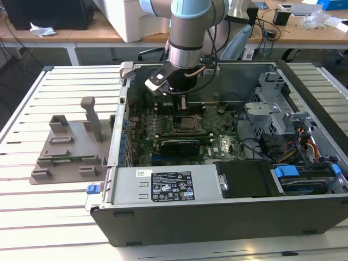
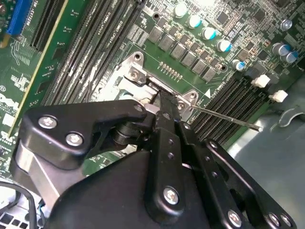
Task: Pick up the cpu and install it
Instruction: 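Close the cpu cover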
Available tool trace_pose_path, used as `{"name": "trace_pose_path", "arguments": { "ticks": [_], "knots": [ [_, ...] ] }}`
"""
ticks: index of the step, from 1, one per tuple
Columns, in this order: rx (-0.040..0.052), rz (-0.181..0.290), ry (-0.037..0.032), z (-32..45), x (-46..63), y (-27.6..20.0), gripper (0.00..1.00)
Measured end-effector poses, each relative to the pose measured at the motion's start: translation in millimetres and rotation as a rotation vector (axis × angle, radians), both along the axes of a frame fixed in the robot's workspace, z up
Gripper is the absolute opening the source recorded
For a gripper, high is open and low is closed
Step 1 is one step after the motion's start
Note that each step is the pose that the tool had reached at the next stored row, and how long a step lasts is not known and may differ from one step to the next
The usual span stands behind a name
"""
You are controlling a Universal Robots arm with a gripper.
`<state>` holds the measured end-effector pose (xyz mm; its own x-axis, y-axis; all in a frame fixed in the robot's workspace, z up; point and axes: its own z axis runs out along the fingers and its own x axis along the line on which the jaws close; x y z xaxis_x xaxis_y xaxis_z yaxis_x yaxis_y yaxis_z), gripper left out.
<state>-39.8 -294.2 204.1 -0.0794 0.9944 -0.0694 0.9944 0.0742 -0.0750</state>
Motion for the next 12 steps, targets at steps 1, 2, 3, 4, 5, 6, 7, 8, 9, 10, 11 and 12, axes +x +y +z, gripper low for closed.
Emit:
{"name": "trace_pose_path", "arguments": {
  "ticks": [1, 2, 3, 4, 5, 6, 7, 8, 9, 10, 11, 12],
  "knots": [
    [0.0009, 0.000, -0.0007, 1.8, 1.1, 0.0, 0.11],
    [0.0014, 0.000, -0.0002, 5.4, 2.3, 0.0, 0.11],
    [0.0021, 0.000, -0.0003, 7.5, 3.7, 0.0, 0.11],
    [0.0025, 0.000, -0.0002, 8.5, 5.3, 0.0, 0.11],
    [0.0032, 0.000, 0.0012, 8.7, 13.2, 0.0, 0.11],
    [0.0068, 0.000, 0.0060, 8.7, 21.5, -0.5, 0.11],
    [0.0118, 0.000, 0.0094, 8.7, 27.0, -1.0, 0.11],
    [0.0179, 0.000, 0.0112, 8.6, 30.1, -1.6, 0.11],
    [0.0331, 0.000, 0.0133, 8.6, 33.9, -2.8, 0.11],
    [0.0421, 0.000, 0.0144, 8.5, 35.6, -4.4, 0.11],
    [0.0477, 0.000, 0.0152, 8.4, 36.6, -6.5, 0.11],
    [0.0496, 0.000, 0.0153, 8.3, 37.3, -11.9, 0.11]
  ]
}}
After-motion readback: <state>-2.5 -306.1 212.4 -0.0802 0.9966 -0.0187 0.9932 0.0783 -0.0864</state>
